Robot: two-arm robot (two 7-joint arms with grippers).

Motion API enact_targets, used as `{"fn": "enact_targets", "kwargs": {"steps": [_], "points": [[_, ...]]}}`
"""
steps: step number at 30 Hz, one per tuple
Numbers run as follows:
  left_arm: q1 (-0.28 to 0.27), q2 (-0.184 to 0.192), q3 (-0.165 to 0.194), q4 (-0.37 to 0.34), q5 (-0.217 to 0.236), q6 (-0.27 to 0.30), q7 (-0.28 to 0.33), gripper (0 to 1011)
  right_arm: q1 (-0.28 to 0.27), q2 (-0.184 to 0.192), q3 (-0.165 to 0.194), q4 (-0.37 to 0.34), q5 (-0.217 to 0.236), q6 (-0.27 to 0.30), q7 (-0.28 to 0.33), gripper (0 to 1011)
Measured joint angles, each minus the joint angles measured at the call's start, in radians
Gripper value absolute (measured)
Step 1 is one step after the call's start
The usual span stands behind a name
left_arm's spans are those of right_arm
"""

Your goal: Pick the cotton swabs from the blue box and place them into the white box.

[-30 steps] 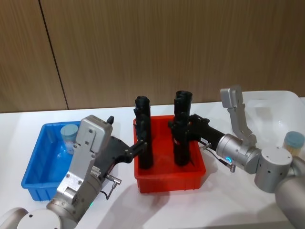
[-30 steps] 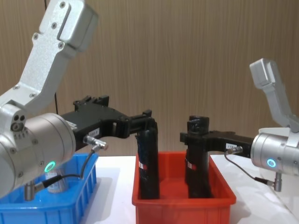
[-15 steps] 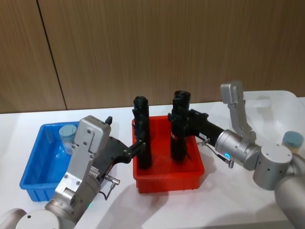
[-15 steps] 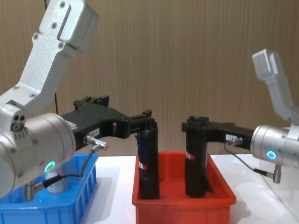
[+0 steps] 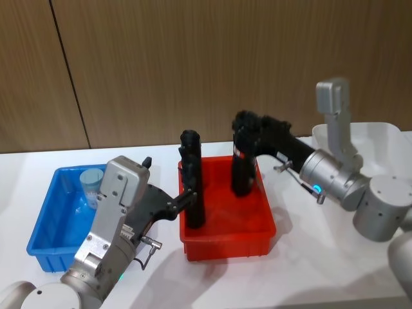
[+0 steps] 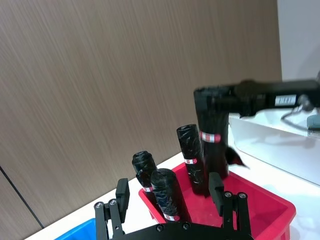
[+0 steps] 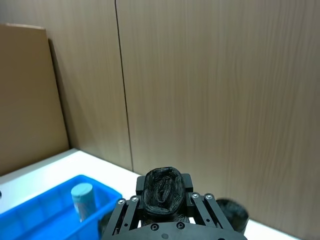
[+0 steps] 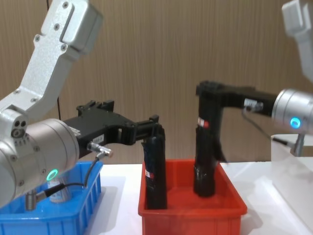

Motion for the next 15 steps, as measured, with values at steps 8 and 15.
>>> {"fn": "enact_targets", "kwargs": {"steps": [8,15], "points": [[0.000,0.000,0.000,0.000,0.000,0.000,0.000,1003,-0.046,0.037,0.024,-0.170,-0.010,0.046,-0.067,366],[0.000,0.000,0.000,0.000,0.000,0.000,0.000,1003,-0.068,0.068,0.051,-0.262,-0.034,0.076,-0.130,363]]}}
